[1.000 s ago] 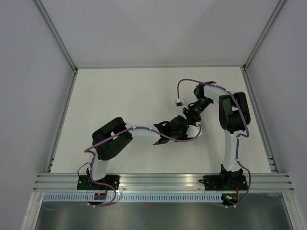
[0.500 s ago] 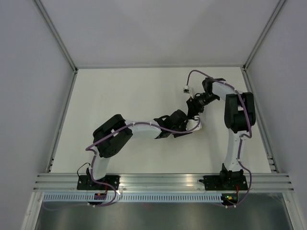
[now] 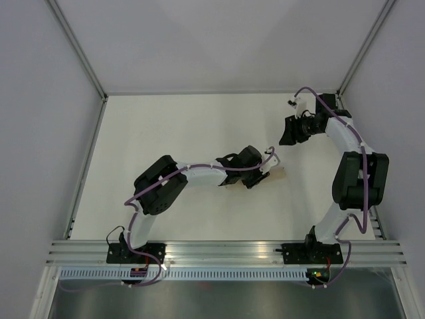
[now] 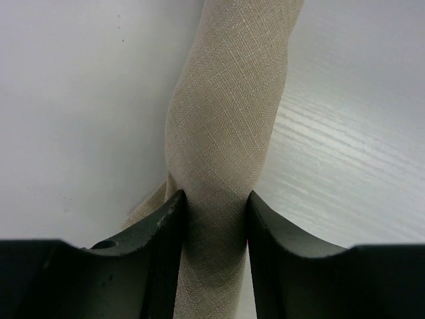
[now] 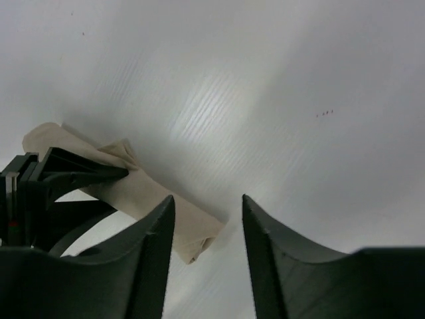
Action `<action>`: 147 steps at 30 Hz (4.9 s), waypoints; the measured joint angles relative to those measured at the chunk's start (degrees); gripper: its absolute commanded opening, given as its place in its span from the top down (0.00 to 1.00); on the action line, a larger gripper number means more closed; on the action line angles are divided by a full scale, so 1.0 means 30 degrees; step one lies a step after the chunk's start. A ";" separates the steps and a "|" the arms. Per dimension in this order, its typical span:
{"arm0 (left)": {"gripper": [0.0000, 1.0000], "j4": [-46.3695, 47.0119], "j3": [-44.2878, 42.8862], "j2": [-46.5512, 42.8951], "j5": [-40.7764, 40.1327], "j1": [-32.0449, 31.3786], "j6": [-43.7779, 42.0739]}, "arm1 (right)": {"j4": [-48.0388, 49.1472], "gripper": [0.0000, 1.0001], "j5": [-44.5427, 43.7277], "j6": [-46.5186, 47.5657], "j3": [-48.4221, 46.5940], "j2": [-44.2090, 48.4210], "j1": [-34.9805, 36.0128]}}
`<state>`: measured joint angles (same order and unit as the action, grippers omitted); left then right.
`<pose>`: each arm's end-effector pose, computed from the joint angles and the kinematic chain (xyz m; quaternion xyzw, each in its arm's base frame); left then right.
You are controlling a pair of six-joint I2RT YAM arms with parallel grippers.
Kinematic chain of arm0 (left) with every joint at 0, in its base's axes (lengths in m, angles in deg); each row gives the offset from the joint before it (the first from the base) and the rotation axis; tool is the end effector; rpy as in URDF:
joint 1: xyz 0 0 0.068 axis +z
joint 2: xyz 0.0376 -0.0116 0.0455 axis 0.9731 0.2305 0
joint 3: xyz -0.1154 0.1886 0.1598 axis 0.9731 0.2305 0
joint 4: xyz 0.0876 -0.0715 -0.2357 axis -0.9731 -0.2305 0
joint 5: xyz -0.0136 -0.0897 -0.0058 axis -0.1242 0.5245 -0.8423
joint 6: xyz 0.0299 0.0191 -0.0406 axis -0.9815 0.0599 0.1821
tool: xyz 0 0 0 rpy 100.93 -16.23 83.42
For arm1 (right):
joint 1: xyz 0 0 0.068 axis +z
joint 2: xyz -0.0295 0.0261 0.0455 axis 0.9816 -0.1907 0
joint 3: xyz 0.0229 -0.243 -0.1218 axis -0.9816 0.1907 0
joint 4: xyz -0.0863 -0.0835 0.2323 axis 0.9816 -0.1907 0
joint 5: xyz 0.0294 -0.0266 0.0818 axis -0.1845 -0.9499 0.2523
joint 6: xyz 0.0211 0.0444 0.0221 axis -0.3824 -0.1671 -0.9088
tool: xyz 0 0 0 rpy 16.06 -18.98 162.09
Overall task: Fold the napkin, place the utensils inside, and roll it up
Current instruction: Roll the napkin at the center of the board.
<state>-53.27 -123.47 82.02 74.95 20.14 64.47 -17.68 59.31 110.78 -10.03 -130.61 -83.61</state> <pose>0.2459 -0.3774 0.1499 0.5251 0.7571 -0.1845 0.3421 0.3769 -0.0078 0.2467 -0.2193 0.8925 0.2657 0.2910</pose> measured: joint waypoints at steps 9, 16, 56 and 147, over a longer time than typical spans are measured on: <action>0.51 -0.0925 -0.2062 0.1151 -0.0044 0.0051 0.4677 | -0.1319 0.70 -0.2142 0.0860 0.3993 0.2361 -0.0080; 0.50 -0.1421 -0.3825 0.2244 -0.0131 0.0051 0.8007 | -0.1902 0.73 -0.2608 0.1443 0.4765 0.2324 -0.0095; 0.36 -0.1552 -0.5887 0.2878 -0.2135 0.1180 1.0943 | -0.1603 0.80 -0.3111 0.0197 -0.1290 -0.5559 0.2557; 0.38 0.0882 -0.0233 -0.2113 -0.1705 0.3650 1.0375 | 0.0678 0.43 -0.1865 -0.1639 -0.0969 -0.4269 0.3395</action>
<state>-50.62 -124.17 75.68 69.83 31.09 95.59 -15.65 53.72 105.86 -12.94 -143.42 -73.42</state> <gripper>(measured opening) 0.616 0.569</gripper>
